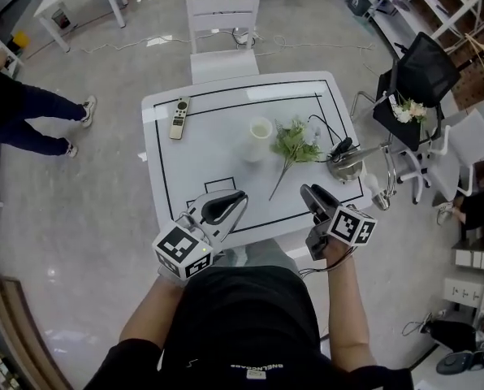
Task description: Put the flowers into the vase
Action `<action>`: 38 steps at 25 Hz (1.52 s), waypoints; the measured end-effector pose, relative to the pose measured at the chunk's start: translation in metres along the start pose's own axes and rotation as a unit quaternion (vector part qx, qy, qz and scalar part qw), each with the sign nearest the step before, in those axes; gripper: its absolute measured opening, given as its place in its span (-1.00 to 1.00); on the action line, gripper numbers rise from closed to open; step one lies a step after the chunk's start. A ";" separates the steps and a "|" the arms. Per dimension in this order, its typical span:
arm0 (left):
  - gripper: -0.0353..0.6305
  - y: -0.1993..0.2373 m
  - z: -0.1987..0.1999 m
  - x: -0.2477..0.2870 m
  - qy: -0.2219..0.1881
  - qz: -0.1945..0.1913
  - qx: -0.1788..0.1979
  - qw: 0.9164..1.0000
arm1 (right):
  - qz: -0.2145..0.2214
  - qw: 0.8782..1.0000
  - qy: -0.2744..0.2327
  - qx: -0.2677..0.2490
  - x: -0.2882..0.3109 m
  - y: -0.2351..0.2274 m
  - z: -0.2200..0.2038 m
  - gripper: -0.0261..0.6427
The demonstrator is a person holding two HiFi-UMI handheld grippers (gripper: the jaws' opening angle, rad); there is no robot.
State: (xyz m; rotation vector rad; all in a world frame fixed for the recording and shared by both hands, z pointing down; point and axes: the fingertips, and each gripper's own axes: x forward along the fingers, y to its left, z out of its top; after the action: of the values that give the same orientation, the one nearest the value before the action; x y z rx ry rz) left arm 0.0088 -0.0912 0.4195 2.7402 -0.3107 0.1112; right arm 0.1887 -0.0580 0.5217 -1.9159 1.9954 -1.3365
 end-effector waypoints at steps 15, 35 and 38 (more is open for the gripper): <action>-0.87 0.024 -0.007 0.018 -0.020 0.077 -0.038 0.996 | -0.023 0.984 0.118 0.132 0.090 -0.082 -0.007 -0.28; -0.87 0.036 -0.022 0.020 -0.024 0.129 -0.072 0.989 | -0.113 0.956 0.223 0.154 0.155 -0.128 -0.035 -0.28; -0.87 0.038 -0.023 0.020 -0.025 0.129 -0.074 0.989 | -0.115 0.950 0.238 0.166 0.162 -0.129 -0.040 -0.28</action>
State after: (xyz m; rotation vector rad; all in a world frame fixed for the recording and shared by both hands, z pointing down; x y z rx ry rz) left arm 0.0185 -0.1206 0.4565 2.5466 -0.6602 0.0858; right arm 0.2299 -0.1531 0.7051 -1.8326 1.5810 -2.2104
